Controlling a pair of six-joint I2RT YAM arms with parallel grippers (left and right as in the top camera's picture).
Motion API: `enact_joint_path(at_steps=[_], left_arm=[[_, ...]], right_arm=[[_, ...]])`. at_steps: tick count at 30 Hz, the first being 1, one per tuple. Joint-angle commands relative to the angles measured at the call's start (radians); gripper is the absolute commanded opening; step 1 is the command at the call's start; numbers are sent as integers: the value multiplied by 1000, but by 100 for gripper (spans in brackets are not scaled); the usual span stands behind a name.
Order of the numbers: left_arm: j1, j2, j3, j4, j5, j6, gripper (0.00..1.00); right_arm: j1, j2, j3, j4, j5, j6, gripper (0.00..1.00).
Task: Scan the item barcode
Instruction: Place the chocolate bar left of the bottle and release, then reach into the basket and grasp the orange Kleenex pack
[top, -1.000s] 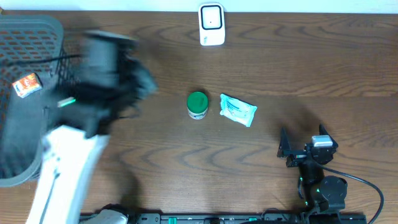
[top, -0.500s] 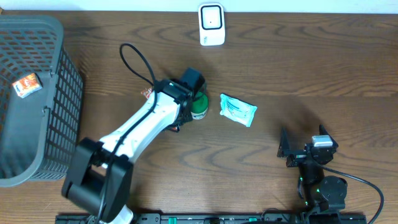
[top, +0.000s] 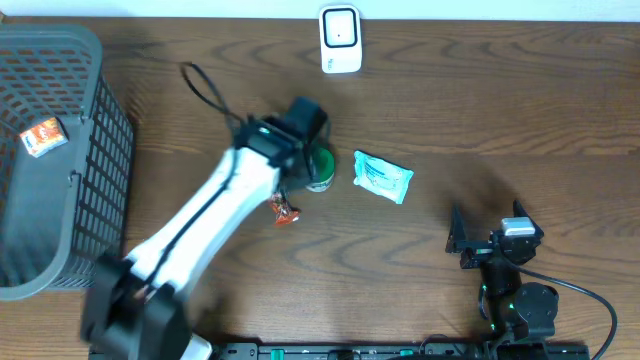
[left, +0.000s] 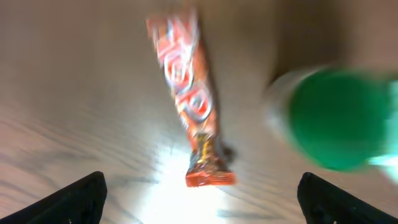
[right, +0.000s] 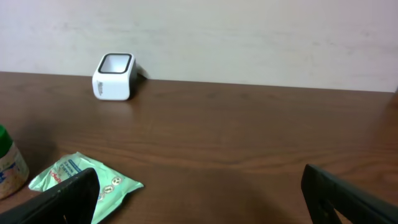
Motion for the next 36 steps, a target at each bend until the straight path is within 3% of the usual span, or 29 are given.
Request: enact_joint_path(at_steps=[1, 7, 13, 17, 22, 27, 31, 36], left_arm=[[42, -152, 181, -35, -134, 87, 98], [255, -341, 368, -13, -227, 102, 98], [634, -391, 366, -46, -206, 107, 98], [901, -340, 326, -42, -23, 106, 98], [1141, -234, 237, 99, 212, 107, 96], [1233, -125, 127, 264, 263, 116, 96], [1238, -39, 56, 418, 322, 191, 96], [1238, 90, 36, 567, 336, 197, 96]], right_arm=[[-7, -1, -1, -4, 5, -4, 99], [-7, -1, -1, -5, 5, -4, 99], [-7, -1, -1, -5, 5, -4, 99], [-7, -1, -1, -4, 5, -4, 99], [-7, -1, -1, -5, 5, -4, 99], [-7, -1, -1, -4, 5, -4, 99], [-7, -1, -1, -5, 5, -4, 99], [-7, -1, -1, -5, 5, -4, 99]])
